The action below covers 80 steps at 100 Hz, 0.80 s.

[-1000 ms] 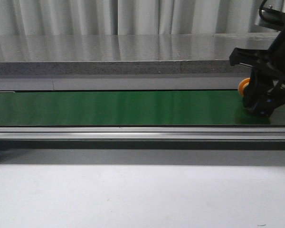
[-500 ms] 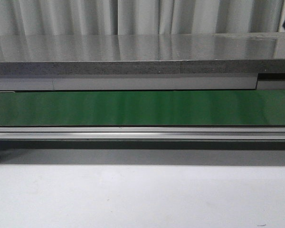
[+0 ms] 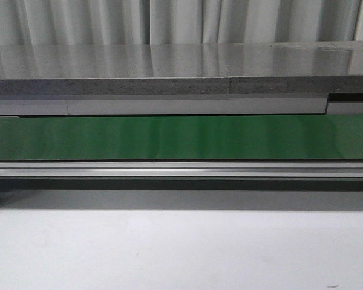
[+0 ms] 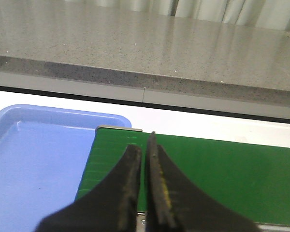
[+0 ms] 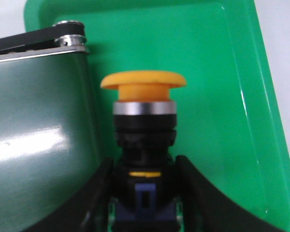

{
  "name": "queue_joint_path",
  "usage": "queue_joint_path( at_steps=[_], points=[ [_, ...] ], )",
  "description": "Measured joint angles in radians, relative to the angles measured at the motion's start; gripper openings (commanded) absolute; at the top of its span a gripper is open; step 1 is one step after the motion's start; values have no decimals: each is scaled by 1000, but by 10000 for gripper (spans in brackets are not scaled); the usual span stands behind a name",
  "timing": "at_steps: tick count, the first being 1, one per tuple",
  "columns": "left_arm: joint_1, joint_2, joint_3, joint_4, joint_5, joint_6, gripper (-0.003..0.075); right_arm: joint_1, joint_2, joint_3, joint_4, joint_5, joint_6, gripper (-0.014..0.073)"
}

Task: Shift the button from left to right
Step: 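Carry the button over the green tray and release it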

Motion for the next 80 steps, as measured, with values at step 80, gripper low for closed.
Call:
queue_joint_path(
  at_steps=[80],
  points=[
    [0,0,0,0,0,0,5,-57,261,-2,19,-71,0,267]
  ],
)
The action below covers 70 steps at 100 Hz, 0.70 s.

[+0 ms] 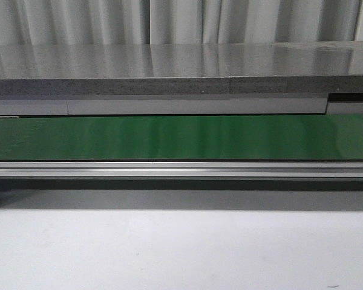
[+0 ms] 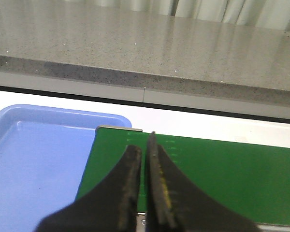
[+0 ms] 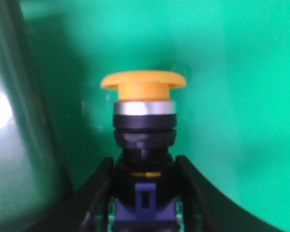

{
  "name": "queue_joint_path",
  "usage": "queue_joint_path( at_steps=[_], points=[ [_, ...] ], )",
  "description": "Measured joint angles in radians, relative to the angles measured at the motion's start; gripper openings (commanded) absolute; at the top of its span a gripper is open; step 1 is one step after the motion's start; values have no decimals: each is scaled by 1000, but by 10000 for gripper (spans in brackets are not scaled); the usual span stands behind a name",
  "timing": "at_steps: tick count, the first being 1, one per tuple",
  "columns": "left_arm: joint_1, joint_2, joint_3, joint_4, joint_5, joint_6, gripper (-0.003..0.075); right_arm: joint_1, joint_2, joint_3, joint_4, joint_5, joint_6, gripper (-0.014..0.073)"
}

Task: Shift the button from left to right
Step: 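Carry the button over the green tray and release it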

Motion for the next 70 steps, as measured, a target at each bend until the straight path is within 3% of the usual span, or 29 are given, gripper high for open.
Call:
queue_joint_path(
  at_steps=[15,25,70],
  points=[
    [0,0,0,0,0,0,5,-3,17,0,7,2,0,421],
    [0,0,0,0,0,0,5,-9,17,-2,-4,2,0,477],
    [0,0,0,0,0,0,5,-4,-55,-8,31,-31,-2,477]
  ],
)
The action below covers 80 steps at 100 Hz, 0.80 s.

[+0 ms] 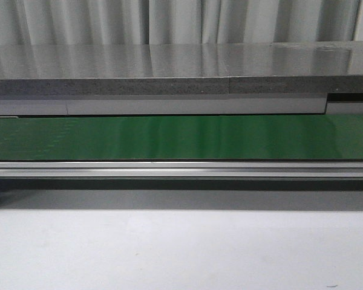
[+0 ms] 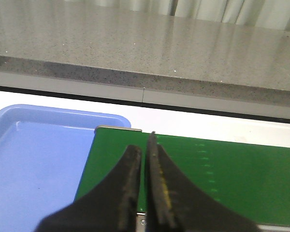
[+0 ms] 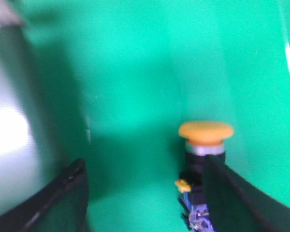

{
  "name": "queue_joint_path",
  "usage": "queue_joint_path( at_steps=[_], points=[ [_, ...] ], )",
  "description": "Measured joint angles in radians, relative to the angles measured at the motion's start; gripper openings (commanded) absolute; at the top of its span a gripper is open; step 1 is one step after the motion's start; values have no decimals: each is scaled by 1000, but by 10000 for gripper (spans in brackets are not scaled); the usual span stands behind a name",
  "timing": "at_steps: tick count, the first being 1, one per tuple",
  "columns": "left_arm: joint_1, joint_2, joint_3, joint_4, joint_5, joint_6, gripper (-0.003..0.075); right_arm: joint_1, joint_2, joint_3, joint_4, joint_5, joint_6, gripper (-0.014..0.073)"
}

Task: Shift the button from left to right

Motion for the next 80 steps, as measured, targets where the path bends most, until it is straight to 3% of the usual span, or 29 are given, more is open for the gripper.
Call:
queue_joint_path(
  at_steps=[26,55,80],
  points=[
    [0,0,0,0,0,0,5,58,-159,0,71,-58,2,477],
    [0,0,0,0,0,0,5,223,-341,13,82,-76,2,477],
    [0,0,0,0,0,0,5,356,-560,171,88,-174,2,477]
  ],
)
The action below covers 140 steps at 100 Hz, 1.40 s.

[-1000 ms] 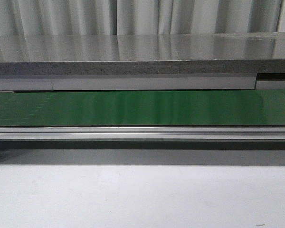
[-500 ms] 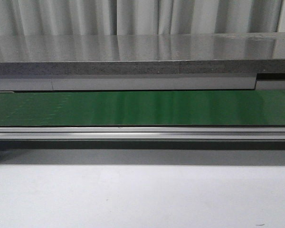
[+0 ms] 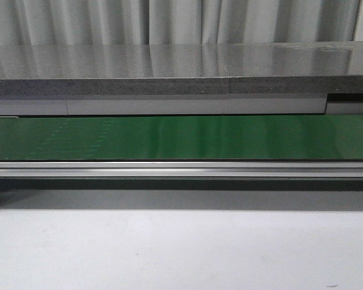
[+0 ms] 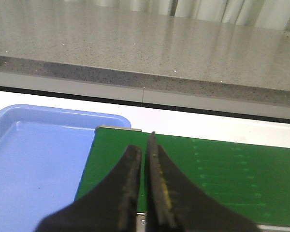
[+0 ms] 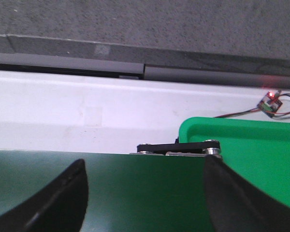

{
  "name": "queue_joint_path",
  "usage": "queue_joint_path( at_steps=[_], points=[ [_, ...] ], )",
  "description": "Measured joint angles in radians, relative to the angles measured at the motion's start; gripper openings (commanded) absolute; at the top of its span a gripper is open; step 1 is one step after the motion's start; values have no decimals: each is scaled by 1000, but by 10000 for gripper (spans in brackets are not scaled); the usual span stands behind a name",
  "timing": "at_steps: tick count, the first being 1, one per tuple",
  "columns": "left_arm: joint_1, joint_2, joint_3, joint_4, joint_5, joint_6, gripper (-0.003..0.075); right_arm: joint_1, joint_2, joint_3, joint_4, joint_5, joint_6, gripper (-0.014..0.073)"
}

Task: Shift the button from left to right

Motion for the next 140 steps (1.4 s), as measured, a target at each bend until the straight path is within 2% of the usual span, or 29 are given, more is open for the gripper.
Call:
queue_joint_path(
  at_steps=[46,67,86,100,119,140],
  points=[
    [0,0,0,0,0,0,5,15,-575,526,4,-270,0,472],
    [0,0,0,0,0,0,5,15,-820,695,4,-299,0,378],
    [0,0,0,0,0,0,5,15,-970,751,4,-300,0,323],
    [0,0,0,0,0,0,5,15,-990,759,4,-286,0,210],
    [0,0,0,0,0,0,5,15,-991,763,4,-269,0,-73],
    [0,0,0,0,0,0,5,15,-991,763,4,-269,0,-68]
  ],
)
